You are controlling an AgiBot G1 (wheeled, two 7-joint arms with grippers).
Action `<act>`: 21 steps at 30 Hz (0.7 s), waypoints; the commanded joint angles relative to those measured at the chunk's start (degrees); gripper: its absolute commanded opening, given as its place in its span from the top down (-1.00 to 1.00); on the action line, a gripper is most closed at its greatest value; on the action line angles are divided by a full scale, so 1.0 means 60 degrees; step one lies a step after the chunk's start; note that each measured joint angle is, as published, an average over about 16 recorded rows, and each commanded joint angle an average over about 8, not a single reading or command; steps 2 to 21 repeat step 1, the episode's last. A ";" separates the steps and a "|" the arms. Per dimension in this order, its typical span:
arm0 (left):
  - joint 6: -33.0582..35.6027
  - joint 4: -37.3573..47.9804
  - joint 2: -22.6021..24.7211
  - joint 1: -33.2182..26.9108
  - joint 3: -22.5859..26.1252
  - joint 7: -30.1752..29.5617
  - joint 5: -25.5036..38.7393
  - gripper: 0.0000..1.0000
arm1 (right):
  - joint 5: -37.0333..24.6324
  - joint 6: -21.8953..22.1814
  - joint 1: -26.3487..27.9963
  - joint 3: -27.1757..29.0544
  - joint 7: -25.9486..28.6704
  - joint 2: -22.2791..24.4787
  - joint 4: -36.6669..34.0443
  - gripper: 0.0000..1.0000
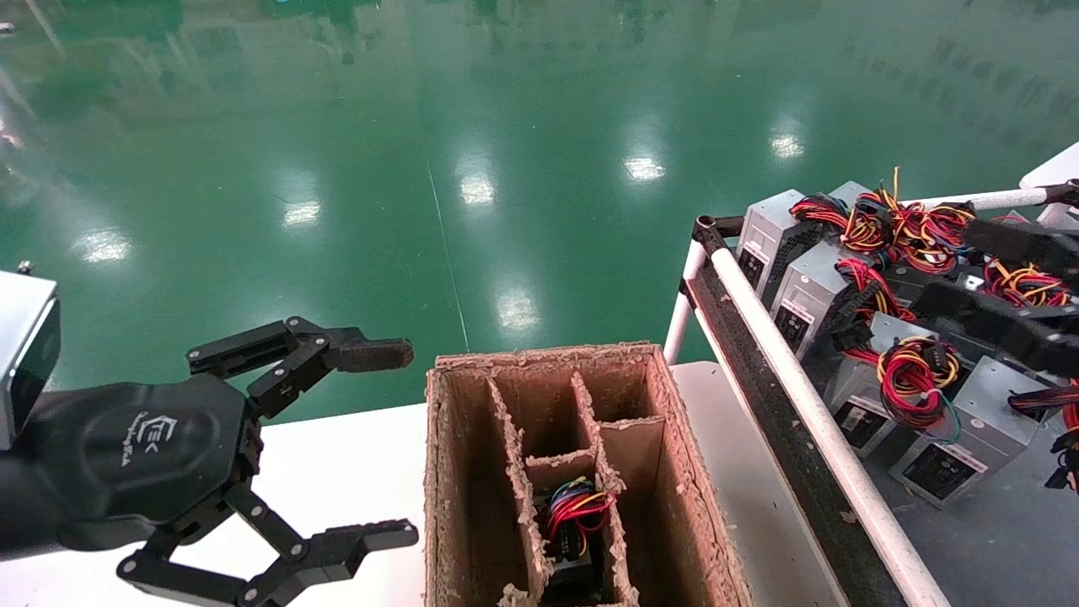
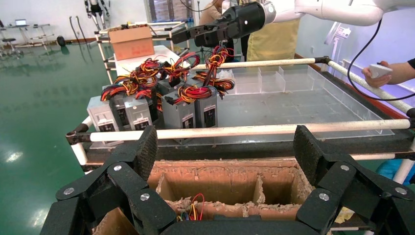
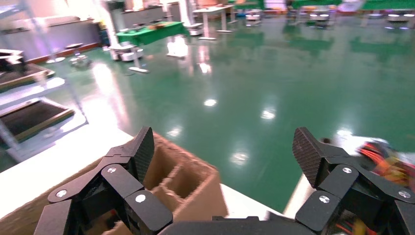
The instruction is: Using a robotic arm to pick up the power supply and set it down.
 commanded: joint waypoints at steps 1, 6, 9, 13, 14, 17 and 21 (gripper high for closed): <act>0.0000 0.0000 0.0000 0.0000 0.0000 0.0000 0.0000 -0.93 | -0.0112 -0.0005 -0.0144 0.0138 0.0095 -0.0158 0.0598 -1.00; 0.0000 0.0000 0.0000 0.0000 0.0000 0.0000 0.0000 -0.93 | -0.0112 -0.0005 -0.0144 0.0138 0.0095 -0.0158 0.0598 -1.00; 0.0000 0.0000 0.0000 0.0000 0.0000 0.0000 0.0000 -0.93 | -0.0112 -0.0005 -0.0144 0.0138 0.0095 -0.0158 0.0598 -1.00; 0.0000 0.0000 0.0000 0.0000 0.0000 0.0000 0.0000 -0.93 | -0.0112 -0.0005 -0.0144 0.0138 0.0095 -0.0158 0.0598 -1.00; 0.0000 0.0000 0.0000 0.0000 0.0000 0.0000 0.0000 -0.93 | -0.0112 -0.0005 -0.0144 0.0138 0.0095 -0.0158 0.0598 -1.00; 0.0000 0.0000 0.0000 0.0000 0.0000 0.0000 0.0000 -0.93 | -0.0112 -0.0005 -0.0144 0.0138 0.0095 -0.0158 0.0598 -1.00; 0.0000 0.0000 0.0000 0.0000 0.0000 0.0000 0.0000 -0.93 | -0.0112 -0.0005 -0.0144 0.0138 0.0095 -0.0158 0.0598 -1.00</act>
